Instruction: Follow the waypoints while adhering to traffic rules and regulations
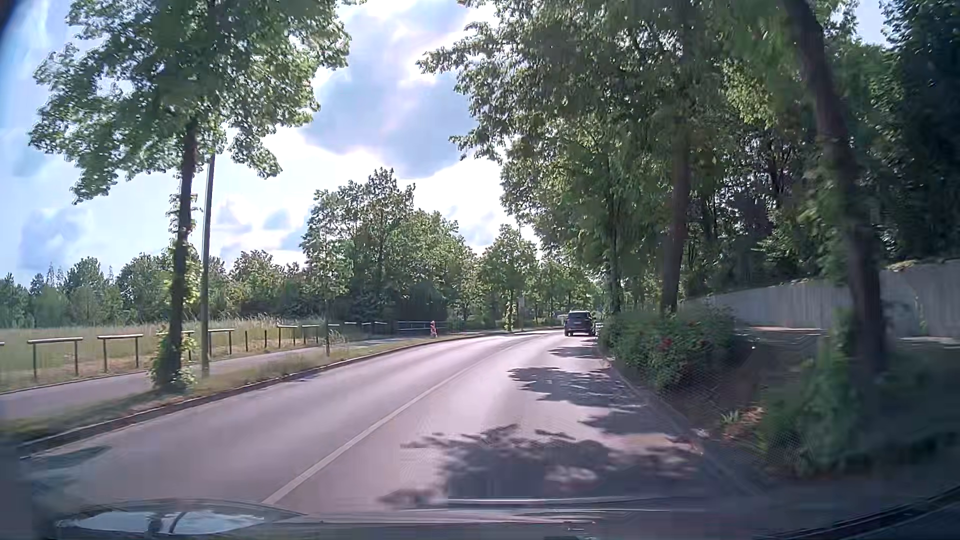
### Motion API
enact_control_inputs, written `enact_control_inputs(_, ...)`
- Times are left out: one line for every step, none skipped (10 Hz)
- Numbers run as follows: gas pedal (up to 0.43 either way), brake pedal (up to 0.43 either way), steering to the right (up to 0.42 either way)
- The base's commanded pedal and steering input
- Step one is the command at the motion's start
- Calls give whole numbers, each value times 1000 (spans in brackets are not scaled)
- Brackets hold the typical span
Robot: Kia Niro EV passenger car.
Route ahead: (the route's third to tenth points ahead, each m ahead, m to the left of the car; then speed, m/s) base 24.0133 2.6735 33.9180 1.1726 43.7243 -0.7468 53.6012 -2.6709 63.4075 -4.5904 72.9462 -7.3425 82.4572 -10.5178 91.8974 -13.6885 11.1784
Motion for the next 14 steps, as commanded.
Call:
enact_control_inputs(87, 12, 28)
enact_control_inputs(87, 12, 29)
enact_control_inputs(87, 12, 30)
enact_control_inputs(87, 12, 30)
enact_control_inputs(87, 12, 30)
enact_control_inputs(87, 12, 30)
enact_control_inputs(87, 12, 28)
enact_control_inputs(87, 12, 28)
enact_control_inputs(87, 12, 28)
enact_control_inputs(87, 12, 27)
enact_control_inputs(87, 12, 24)
enact_control_inputs(87, 12, 21)
enact_control_inputs(87, 12, 21)
enact_control_inputs(79, 12, 21)
